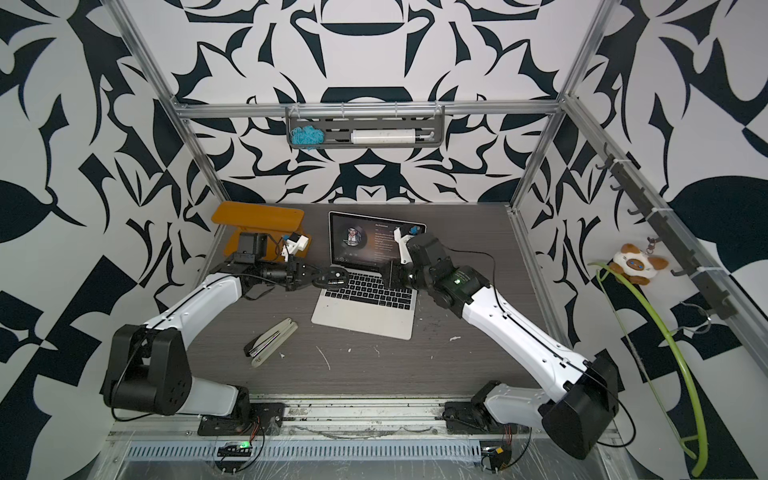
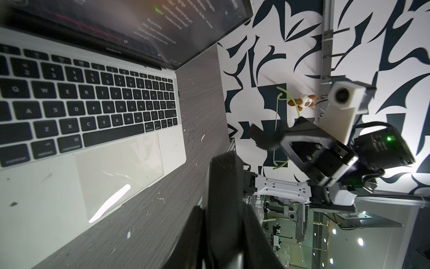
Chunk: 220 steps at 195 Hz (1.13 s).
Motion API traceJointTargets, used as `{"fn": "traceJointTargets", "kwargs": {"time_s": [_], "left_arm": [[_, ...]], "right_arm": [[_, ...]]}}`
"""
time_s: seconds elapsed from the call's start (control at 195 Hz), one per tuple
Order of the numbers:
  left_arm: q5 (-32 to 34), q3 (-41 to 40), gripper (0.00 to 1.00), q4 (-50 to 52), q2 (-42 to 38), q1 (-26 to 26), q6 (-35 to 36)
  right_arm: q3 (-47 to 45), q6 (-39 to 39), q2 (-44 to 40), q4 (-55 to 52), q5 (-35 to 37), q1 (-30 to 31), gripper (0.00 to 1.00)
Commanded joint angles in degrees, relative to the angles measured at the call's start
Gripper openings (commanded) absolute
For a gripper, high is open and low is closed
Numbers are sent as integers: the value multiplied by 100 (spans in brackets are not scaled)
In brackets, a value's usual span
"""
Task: Remove the wireless mouse receiver from the laptop
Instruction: Place the lid at the center of the board, then place the mouse at the center of the board.
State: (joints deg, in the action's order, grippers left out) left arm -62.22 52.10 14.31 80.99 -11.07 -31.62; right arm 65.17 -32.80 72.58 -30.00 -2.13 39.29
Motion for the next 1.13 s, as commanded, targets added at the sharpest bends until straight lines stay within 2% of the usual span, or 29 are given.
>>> {"fn": "traceJointTargets", "kwargs": {"time_s": [0.0,0.333,0.431,0.523,0.744,0.934,1.123], "left_arm": [[322,-429,0,-105,-239,-150,5],[466,-1241,0,-452,-444,-188,-108],[599,-1500,0,-642,-574,-358,-235],[902,-1848,0,-1018,-643,-738,-473],[1356,-2622,0,-2450,-233,-1572,-1075],[1601,-2556,0,-2999,553,-2331,-1210],[1608,-2403,0,-3578,1307,-2588,-1406]], "right_arm": [[137,209,607,-1771,2205,138,0],[-58,262,1744,-2078,3743,59,0],[-154,362,1986,-1944,3718,-101,0],[-305,540,2095,-1703,3680,-262,0],[-386,704,2626,-1478,3822,-397,0],[-345,657,2980,-1571,3863,-562,0],[-306,716,3119,-1562,3737,-672,0]]}}
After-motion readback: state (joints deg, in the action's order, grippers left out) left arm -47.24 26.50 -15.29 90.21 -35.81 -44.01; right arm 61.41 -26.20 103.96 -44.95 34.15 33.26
